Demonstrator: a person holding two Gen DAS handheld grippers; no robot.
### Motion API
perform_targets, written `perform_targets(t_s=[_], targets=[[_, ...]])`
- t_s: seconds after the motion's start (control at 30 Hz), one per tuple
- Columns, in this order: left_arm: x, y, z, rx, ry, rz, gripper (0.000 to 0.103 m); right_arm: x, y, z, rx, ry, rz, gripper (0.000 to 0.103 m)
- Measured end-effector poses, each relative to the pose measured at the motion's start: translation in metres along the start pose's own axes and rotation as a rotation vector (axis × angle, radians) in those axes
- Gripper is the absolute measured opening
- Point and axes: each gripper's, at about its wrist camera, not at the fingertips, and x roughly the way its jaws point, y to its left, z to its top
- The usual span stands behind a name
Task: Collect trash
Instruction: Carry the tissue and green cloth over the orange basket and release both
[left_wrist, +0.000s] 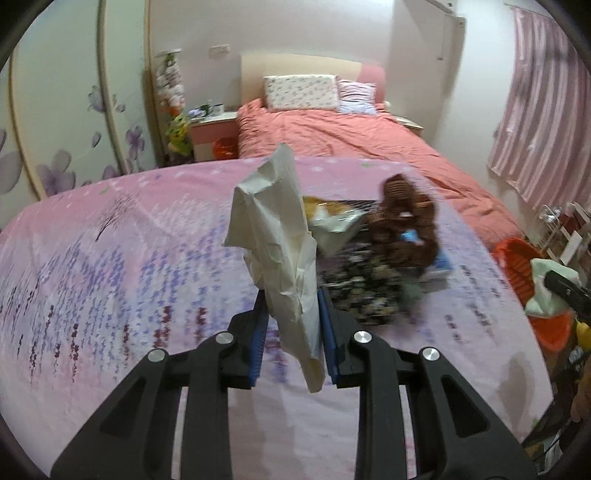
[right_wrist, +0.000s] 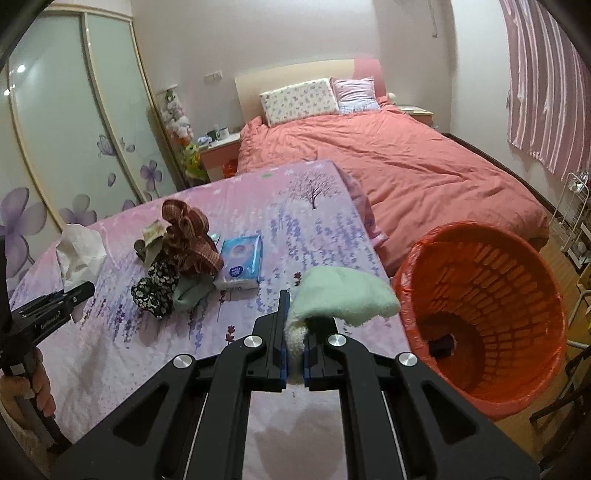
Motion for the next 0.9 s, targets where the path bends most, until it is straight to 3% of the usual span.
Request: perform_targets(t_s=[0.47, 0.9], targets=[[-0.034, -0.093, 0.01, 0.135, -0.059, -0.179, 0.027, -0.03, -0.04, 0.002, 0.046, -0.083, -0.037, 0.006], [-0.03, -0.163, 0.008, 0.237, -0.051, -0.291, 0.027, -0.037, -0.087, 0.0, 0.109, -0.118, -0.082, 0.006]])
